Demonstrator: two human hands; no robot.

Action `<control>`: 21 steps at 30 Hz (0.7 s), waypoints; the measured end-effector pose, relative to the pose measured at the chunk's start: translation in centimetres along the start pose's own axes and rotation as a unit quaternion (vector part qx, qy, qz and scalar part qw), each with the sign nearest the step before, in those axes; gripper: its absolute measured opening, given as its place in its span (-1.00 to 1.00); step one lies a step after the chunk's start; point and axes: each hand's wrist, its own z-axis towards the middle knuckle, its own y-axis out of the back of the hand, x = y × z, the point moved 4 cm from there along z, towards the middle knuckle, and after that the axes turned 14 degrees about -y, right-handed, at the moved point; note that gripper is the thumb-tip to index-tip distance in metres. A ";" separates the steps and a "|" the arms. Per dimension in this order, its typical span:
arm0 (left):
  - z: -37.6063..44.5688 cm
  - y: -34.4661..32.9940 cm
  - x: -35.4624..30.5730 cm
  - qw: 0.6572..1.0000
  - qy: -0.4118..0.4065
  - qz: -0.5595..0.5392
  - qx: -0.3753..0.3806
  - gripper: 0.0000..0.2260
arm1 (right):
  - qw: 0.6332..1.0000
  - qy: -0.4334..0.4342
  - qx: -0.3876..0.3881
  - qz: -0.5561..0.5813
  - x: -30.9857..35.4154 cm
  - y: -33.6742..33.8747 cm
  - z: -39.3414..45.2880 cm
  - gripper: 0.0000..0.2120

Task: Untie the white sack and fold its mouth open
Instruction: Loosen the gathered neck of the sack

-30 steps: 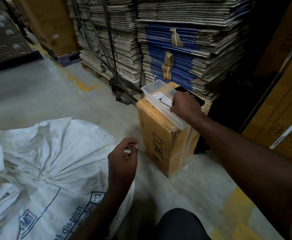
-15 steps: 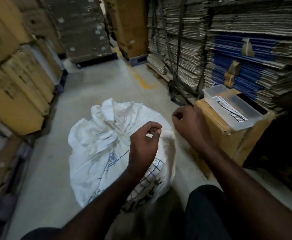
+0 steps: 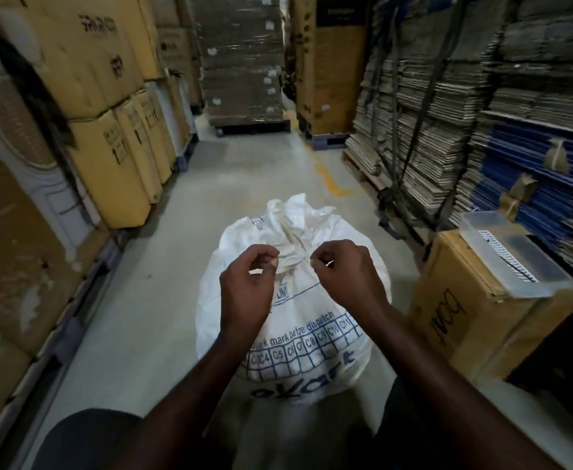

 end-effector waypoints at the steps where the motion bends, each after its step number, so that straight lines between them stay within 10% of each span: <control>1: 0.2 0.7 0.8 1.000 0.006 0.002 -0.008 -0.83 | 1.000 0.002 0.004 -0.001 0.6 -0.6 0.1 -0.91; 21: 8.5 -5.5 13.9 0.997 0.019 0.053 0.059 -0.87 | 0.990 0.119 -0.004 -0.078 1.4 -11.8 10.0 -0.62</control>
